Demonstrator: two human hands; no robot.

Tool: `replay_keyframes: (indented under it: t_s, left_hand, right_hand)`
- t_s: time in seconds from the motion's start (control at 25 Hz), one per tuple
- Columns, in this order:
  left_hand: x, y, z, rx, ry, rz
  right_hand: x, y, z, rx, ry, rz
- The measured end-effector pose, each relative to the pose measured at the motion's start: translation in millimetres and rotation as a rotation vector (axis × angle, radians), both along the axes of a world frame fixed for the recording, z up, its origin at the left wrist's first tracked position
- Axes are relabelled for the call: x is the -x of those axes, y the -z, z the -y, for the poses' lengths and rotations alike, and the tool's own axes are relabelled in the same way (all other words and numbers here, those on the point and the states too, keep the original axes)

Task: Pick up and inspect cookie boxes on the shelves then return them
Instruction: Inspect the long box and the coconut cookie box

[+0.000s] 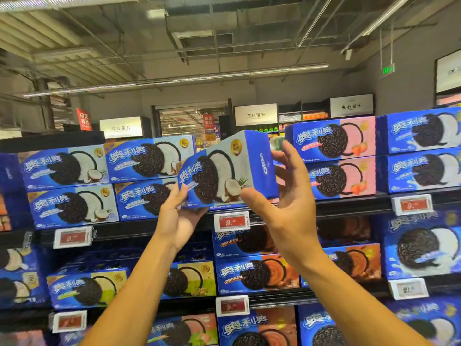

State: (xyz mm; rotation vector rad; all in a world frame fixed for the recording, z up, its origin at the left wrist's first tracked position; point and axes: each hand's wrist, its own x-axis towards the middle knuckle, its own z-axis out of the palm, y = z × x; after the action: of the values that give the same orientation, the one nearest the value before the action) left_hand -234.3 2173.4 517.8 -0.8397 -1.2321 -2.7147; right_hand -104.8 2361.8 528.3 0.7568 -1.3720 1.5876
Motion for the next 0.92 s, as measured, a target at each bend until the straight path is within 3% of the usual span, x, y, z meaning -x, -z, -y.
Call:
replay_keyframes:
  t_s: [0.56,0.8,0.92]
  left_hand:
    - [-2.8,12.0,-80.3,-0.066,0.053,0.079]
    - [-21.5,1.8,-81.6,-0.150,-0.073,0.074]
    - [-32.8,-5.3,-77.4,-0.093,-0.253,-0.097]
  right_hand:
    - [-20.6,-4.6,-22.3,-0.113,0.016,0.010]
    - [-2.0,6.0,-75.6,-0.022,-0.035,0.015]
    - [16.0,12.3,-103.6,0.072,-0.066,0.083]
